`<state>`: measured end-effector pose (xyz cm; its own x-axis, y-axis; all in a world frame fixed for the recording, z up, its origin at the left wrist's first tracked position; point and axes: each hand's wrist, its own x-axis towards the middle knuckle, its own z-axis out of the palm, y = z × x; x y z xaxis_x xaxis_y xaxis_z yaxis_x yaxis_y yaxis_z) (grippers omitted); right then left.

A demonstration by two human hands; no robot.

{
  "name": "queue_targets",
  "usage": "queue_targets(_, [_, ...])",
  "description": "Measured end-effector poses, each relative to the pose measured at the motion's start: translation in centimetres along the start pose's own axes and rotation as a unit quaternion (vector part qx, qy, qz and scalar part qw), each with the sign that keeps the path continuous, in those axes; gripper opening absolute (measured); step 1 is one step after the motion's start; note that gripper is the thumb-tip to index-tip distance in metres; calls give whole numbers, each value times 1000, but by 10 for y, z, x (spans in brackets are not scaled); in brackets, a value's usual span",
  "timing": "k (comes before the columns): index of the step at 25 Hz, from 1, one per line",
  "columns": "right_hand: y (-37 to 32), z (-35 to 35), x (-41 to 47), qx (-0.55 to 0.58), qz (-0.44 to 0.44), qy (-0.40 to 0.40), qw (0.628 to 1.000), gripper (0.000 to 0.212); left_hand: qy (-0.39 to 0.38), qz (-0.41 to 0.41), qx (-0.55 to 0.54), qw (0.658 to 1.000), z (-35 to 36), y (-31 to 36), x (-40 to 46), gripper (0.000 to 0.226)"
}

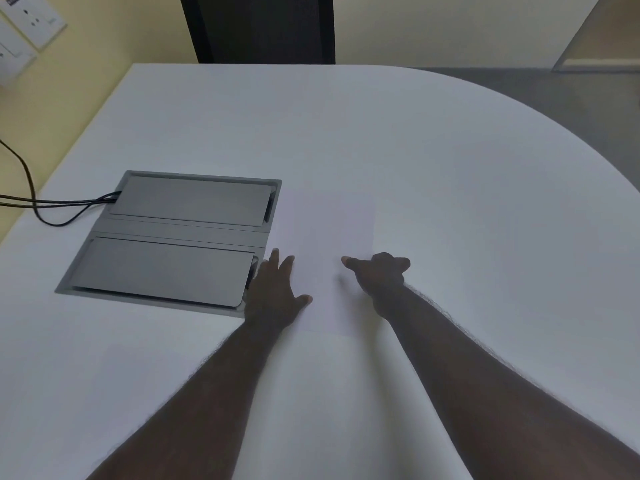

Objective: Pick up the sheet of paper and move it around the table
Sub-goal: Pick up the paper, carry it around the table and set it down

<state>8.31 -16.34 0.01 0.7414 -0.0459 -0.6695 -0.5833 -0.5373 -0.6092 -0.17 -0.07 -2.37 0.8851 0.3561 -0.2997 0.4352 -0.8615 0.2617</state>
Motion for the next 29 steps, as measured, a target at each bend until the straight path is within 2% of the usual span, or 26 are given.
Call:
queue_targets(4, [-8, 2, 0, 23, 23, 15, 999, 66, -36, -11, -14, 999, -1, 0, 3, 87])
queue_targets(9, [-12, 1, 8, 67, 48, 13, 997, 72, -32, -25, -38, 998, -1, 0, 3, 90])
queue_targets(12, [-13, 6, 8, 84, 28, -7, 996, 71, -34, -28, -48, 998, -1, -1, 3, 90])
queue_targets(14, [-13, 12, 10, 102, 5, -39, 994, 60, -34, -31, -55, 997, 0, -2, 2, 91])
queue_targets(17, [-15, 18, 4, 152, -34, -74, 985, 31, -32, -31, -59, 997, 0, -2, 2, 91])
queue_targets(18, [-15, 20, 2, 155, -45, -63, 985, 36, -32, -32, -60, 997, 0, -3, 2, 92])
queue_targets(19, [-14, 21, 3, 137, -52, -34, 989, 50, -31, -33, -61, 997, 0, -3, 2, 92])
queue_targets(21, [-11, 22, 4, 56, -42, 53, 996, 69, -28, -35, -63, 997, 0, -3, 2, 93])
queue_targets(24, [-7, 22, 5, -20, 17, 117, 993, 62, -20, -38, -62, 997, 0, -2, 4, 93])
queue_targets(29, [-14, 23, 11, 3, 33, 88, 996, 57, -27, -37, -56, 997, -2, 0, 9, 97])
